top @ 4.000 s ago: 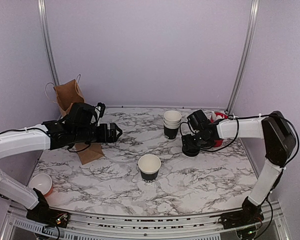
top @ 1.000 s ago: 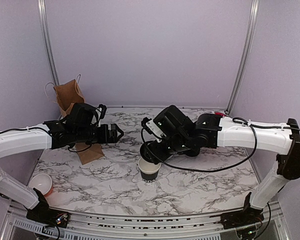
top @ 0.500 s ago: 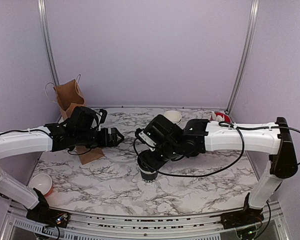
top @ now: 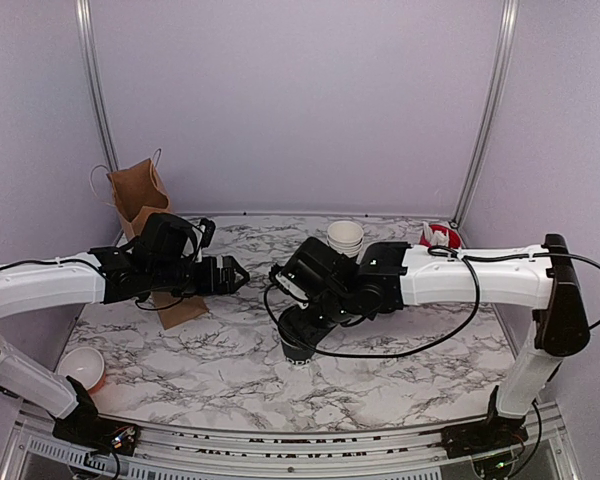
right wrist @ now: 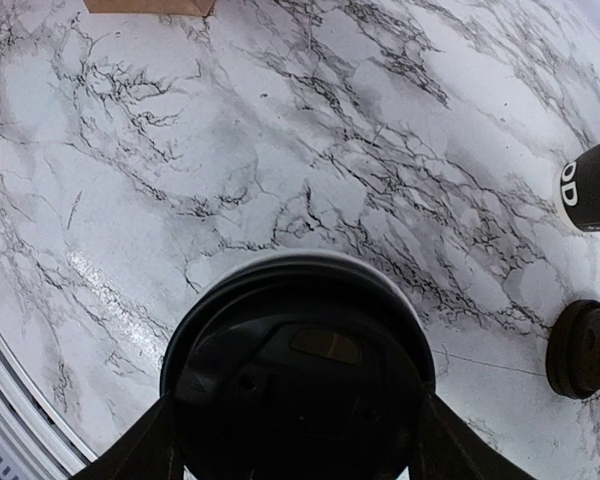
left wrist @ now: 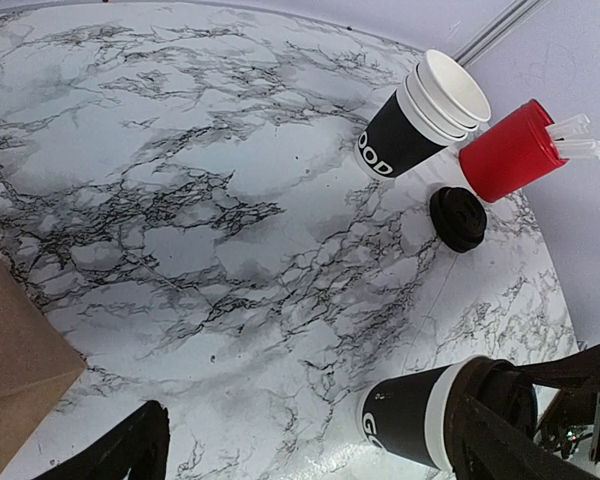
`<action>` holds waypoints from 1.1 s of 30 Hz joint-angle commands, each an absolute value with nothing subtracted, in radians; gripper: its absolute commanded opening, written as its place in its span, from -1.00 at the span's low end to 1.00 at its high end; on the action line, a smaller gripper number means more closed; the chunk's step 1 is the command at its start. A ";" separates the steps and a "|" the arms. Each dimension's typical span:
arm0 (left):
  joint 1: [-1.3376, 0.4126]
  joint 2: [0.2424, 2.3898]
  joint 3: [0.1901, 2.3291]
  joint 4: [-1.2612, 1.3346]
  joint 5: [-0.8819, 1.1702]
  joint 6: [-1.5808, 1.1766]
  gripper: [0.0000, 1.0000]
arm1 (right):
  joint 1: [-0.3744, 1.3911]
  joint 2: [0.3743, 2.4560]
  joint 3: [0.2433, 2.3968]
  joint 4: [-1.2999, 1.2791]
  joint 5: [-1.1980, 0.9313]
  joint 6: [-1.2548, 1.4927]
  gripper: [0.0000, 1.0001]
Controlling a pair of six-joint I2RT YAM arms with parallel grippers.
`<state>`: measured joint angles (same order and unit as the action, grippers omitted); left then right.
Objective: Pack the takeout coffee
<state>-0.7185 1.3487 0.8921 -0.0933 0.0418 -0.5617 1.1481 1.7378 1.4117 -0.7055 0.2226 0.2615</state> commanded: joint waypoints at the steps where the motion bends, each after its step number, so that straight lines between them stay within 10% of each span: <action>1: -0.713 1.353 0.882 -0.072 0.047 -0.563 0.98 | 1.158 1.752 1.442 -0.718 0.247 0.268 0.29; 33: -0.726 1.369 0.844 -0.045 0.104 -0.572 0.98 | 1.143 1.808 1.494 -0.780 0.251 0.319 0.30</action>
